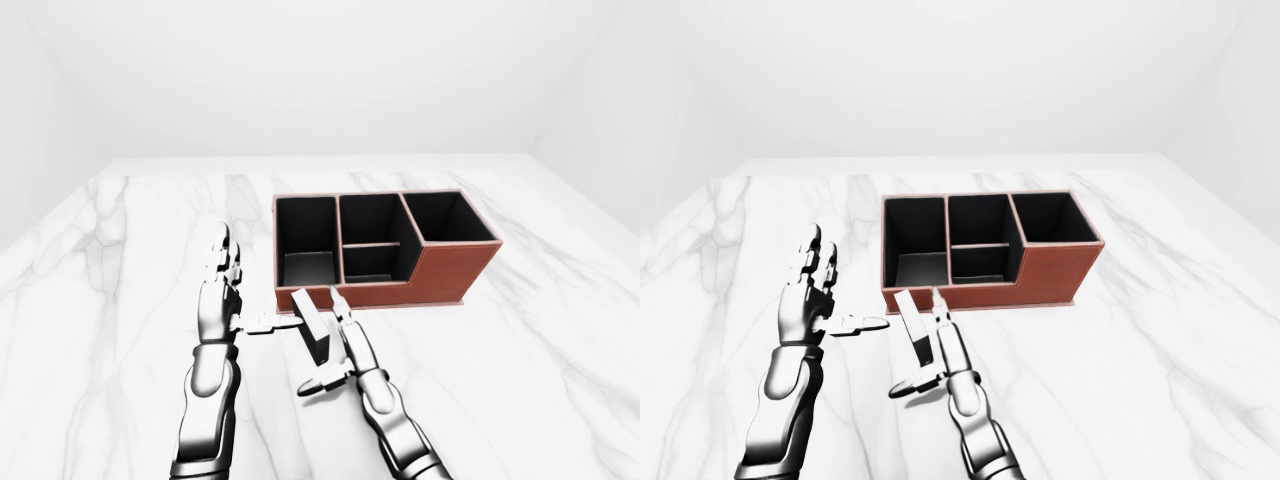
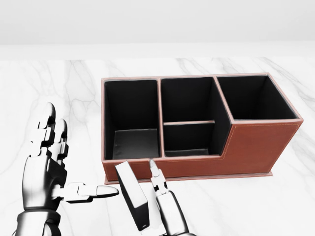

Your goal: Pick up the book and place it in the right compartment of the caddy.

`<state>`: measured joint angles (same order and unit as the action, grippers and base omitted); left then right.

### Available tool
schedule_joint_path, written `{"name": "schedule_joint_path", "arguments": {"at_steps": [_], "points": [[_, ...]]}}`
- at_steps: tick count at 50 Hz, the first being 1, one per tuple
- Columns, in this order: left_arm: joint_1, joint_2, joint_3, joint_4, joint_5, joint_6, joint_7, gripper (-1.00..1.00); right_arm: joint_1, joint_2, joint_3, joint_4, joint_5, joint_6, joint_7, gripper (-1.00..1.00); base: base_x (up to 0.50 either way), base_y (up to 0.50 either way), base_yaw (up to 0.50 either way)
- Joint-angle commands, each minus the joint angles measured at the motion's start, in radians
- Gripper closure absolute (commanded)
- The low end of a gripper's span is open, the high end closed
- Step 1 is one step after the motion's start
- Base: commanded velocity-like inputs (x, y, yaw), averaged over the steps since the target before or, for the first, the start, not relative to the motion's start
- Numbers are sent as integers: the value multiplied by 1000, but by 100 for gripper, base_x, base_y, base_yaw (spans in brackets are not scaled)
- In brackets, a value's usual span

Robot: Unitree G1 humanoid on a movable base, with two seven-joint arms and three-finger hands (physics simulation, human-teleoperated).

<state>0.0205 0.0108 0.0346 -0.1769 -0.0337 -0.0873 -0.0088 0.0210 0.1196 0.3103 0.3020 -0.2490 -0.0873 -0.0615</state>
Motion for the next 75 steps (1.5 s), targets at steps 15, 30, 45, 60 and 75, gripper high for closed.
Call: {"name": "schedule_joint_path", "arguments": {"at_steps": [15,30,45,60,75], "points": [[5,-1,4,1,0,0,2,-100,-27,17,-7,33,-4,0,-4,-100,0,0,0],[4,-1,5,5,-1,0,1,-100,6,7,4,-67,28,0,8,100,0,0,0],[0,-1,4,11,1,0,4,-100,-32,-32,-69,-454,114,146,30,100,0,0,0],[0,-1,4,4,-1,0,5,-100,-66,-37,-63,-716,163,175,29,100,0,0,0],[1,-1,5,2,-2,0,4,-100,-203,-40,-143,-837,196,175,31,100,0,0,0]]}}
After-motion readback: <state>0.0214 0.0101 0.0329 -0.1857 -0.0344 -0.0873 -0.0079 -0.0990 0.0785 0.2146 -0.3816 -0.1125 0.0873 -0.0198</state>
